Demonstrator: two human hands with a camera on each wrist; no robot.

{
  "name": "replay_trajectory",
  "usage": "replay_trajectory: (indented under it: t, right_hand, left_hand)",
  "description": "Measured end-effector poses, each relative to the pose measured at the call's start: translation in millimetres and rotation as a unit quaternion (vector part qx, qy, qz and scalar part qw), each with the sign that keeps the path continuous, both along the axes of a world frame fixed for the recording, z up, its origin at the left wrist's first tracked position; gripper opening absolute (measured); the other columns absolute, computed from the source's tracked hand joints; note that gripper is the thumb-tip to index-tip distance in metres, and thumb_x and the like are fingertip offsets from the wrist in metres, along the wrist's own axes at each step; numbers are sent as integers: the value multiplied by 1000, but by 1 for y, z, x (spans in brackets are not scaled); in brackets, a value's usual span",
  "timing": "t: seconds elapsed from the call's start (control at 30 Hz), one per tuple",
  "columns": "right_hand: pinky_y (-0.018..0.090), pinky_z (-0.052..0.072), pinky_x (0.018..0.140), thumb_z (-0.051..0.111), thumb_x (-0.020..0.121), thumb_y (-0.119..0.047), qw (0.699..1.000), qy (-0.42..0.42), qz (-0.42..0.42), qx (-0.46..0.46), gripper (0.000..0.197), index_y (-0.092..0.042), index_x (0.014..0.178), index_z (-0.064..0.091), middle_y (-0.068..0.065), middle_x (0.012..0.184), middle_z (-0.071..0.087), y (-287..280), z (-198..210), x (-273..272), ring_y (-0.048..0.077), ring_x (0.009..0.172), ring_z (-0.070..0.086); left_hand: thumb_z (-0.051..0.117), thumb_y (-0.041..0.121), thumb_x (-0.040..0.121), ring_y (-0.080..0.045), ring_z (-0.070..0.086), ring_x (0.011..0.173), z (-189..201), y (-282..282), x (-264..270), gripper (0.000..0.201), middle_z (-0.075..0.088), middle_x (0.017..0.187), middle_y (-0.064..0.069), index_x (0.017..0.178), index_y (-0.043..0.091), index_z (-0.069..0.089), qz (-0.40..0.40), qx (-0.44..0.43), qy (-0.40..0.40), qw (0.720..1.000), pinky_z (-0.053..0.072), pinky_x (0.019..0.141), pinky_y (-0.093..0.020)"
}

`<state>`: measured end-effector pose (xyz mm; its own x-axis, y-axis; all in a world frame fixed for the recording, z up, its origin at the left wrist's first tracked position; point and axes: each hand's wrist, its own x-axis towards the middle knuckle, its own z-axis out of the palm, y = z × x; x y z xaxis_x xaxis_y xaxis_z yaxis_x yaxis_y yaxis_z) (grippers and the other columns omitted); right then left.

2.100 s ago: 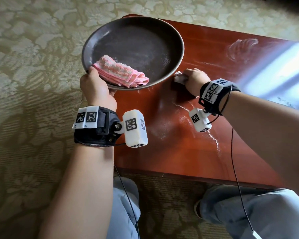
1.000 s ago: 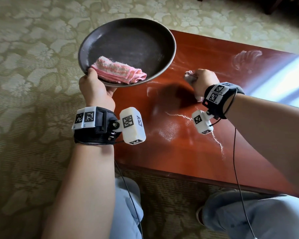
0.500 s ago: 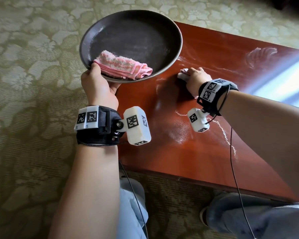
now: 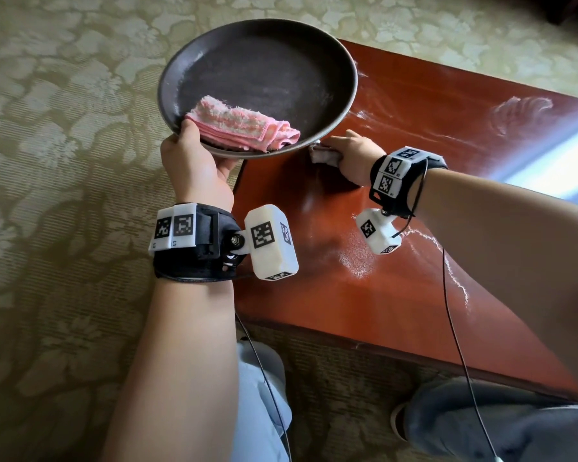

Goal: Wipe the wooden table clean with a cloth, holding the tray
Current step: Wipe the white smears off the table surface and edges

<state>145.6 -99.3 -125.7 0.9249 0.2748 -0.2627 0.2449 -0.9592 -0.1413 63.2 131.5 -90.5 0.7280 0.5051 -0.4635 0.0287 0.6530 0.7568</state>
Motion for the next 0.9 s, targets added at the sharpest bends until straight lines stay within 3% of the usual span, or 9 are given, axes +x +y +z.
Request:
replay_trajectory:
  t: [0.07,0.2,0.37,0.5,0.6,0.7,0.77,0.83,0.9]
  right_hand:
    - [38,40,101,42,98,-18,999,-6,32,13,48,-34,143,46,-2,112,44,-3,1,-6,27,111,48]
    - [33,33,102,45,99,-11,994,3,104,23,50,-28,145,45,6,120,49,-7,6,-23,27,117,47]
    - [38,42,98,54,91,-5,983,44,160,76,48,-29,132,61,6,107,53,-18,-1,-53,30,102,55]
    - [24,37,89,51,85,7,977,59,179,97,50,-19,123,67,13,107,56,-32,2,-80,31,100,56]
    - [16,33,86,48,82,10,976,84,188,74,49,-18,117,69,10,108,57,-41,8,-93,27,103,54]
    - [18,38,83,47,82,8,978,122,151,72,47,-16,116,69,2,107,57,-42,21,-93,23,102,56]
    - [21,46,78,51,82,5,986,84,98,101,43,-15,116,68,-2,107,60,-39,32,-83,20,98,59]
    - [9,45,57,52,84,4,988,23,27,151,40,-13,116,67,-2,102,62,-34,39,-63,19,83,59]
    - [11,43,45,51,85,4,982,-17,-36,187,39,-13,116,66,3,96,64,-27,39,-42,21,74,57]
  left_hand:
    - [54,25,100,-34,70,97,2,-2,-2,34,65,116,-20,126,4,53,0,-4,-2,1000,60,62,-38]
    - [55,24,100,-34,70,96,6,-7,-7,33,66,115,-20,126,4,54,1,-6,-4,1000,60,63,-39]
    - [55,24,99,-35,71,95,17,-10,-14,33,66,114,-21,126,4,55,-1,3,-7,1000,60,62,-39]
    - [55,25,99,-35,72,93,22,-9,-21,33,67,113,-21,124,3,55,4,13,-4,1000,59,60,-37]
    - [54,24,99,-34,72,93,23,-6,-27,31,68,111,-20,123,4,57,9,9,-8,1000,59,59,-35]
    - [54,23,99,-34,72,92,22,-1,-29,31,67,111,-20,123,3,57,12,1,-14,1000,59,60,-36]
    - [54,23,99,-34,72,92,21,3,-28,32,67,111,-20,124,3,56,15,2,-12,1000,59,59,-35]
    - [55,24,99,-34,71,93,19,9,-24,32,67,112,-20,124,4,56,20,3,-9,1000,58,59,-34]
    - [55,24,99,-34,71,94,18,16,-21,32,67,112,-19,124,4,56,27,3,-11,1000,58,59,-35]
